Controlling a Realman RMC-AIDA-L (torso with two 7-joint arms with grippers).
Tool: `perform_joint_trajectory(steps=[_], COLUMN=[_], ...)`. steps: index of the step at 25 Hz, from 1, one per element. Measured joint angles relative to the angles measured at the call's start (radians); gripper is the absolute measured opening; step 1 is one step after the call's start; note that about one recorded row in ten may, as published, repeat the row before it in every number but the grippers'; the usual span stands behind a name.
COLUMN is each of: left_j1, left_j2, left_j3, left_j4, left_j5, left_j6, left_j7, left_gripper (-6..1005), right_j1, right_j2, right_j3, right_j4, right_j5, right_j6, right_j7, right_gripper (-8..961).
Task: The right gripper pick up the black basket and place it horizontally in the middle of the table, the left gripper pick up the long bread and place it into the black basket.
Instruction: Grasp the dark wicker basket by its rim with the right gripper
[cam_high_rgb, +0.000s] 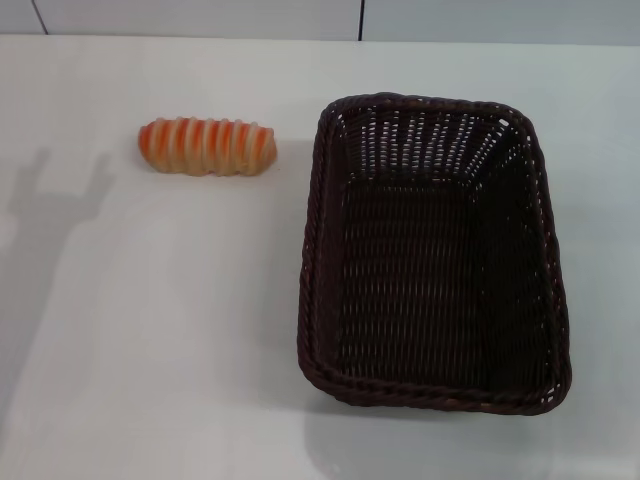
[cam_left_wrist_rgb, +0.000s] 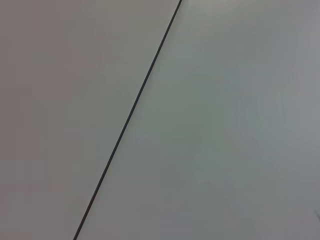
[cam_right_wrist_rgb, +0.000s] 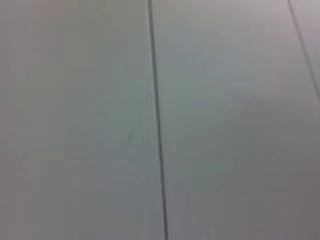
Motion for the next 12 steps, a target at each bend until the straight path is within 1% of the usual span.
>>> perform_joint_trajectory(steps=[1,3,5,8,9,12], left_j1=[0.000,0.001,0.005,0.009,0.011,0.015], left_j2=[0.003,0.004,0.004,0.005,0.005,0.006], left_j3=[0.000,0.000,0.000,0.000,0.000,0.000], left_j4=[-0.002,-0.004,-0.008,-0.010,-0.010,-0.010], left_j5=[0.000,0.000,0.000,0.000,0.000,0.000], left_j6=[0.000,0.000,0.000,0.002,0.003,0.006], left_j7=[-0.001,-0.001,-0.002,-0.002,-0.002,-0.002], left_gripper=[860,860,860,860,860,860], right_j1=[-0.009,-0.018,-0.038,-0.085,-0.107,-0.168], right_j2=[-0.001,-0.001,-0.003,-0.008,-0.009,-0.007], right_j3=[0.000,0.000,0.001,0.016,0.030,0.078], right_j4=[-0.008,-0.019,-0.050,-0.165,-0.223,-0.377], right_j5=[-0.012,-0.018,-0.029,-0.032,-0.031,-0.027], right_j6=[0.003,0.004,0.015,0.094,0.143,0.288], right_j7=[0.000,0.000,-0.008,-0.083,-0.129,-0.259], right_gripper=[331,436,514,632,671,700])
